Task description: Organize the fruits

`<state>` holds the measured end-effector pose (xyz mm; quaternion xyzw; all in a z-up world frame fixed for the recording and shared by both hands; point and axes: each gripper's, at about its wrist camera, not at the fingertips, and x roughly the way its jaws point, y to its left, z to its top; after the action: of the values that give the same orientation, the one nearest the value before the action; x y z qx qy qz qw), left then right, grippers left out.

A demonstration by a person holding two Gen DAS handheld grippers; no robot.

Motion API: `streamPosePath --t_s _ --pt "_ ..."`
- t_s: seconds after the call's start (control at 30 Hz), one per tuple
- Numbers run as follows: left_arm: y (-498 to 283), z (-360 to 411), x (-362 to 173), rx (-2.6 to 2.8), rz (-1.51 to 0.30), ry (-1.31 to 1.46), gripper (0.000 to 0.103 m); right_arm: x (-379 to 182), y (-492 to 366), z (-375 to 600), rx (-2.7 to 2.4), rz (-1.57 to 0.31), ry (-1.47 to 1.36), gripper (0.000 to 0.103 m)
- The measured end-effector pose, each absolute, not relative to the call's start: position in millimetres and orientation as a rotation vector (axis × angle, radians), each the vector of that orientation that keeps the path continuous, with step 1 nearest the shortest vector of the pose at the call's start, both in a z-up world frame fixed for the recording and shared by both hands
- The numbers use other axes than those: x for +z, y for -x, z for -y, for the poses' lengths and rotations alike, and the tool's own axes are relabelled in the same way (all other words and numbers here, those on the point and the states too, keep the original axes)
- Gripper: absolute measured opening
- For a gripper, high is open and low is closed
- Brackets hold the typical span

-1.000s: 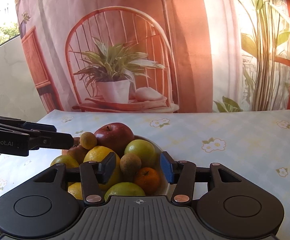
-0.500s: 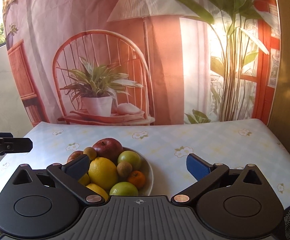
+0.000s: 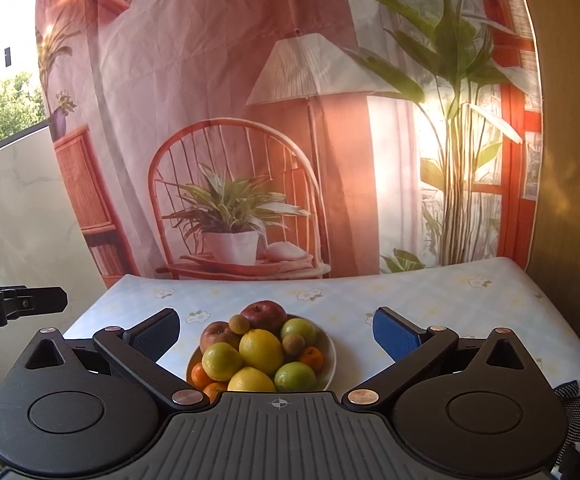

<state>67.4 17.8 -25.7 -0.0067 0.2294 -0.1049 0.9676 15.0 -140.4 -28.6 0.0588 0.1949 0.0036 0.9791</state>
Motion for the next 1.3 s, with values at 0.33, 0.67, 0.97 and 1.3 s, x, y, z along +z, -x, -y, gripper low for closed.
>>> streamPosePath --t_s 0.33,0.67,0.97,1.3 --pt "-32 -20 -18 -0.201 -0.44 0.003 0.097 -15 12 130 -0.025 -0.395 -0.114 0.103" --pt "-17 -20 -14 -0.182 -0.421 -0.023 0.097 -12 21 130 -0.056 -0.405 -0.109 0.103" --pt "-14 -20 -15 -0.178 -0.423 -0.033 0.097 -11 23 132 -0.06 -0.401 -0.11 0.103" --pt "-11 -19 -14 -0.171 -0.414 -0.047 0.097 -10 23 132 -0.06 -0.4 -0.108 0.103"
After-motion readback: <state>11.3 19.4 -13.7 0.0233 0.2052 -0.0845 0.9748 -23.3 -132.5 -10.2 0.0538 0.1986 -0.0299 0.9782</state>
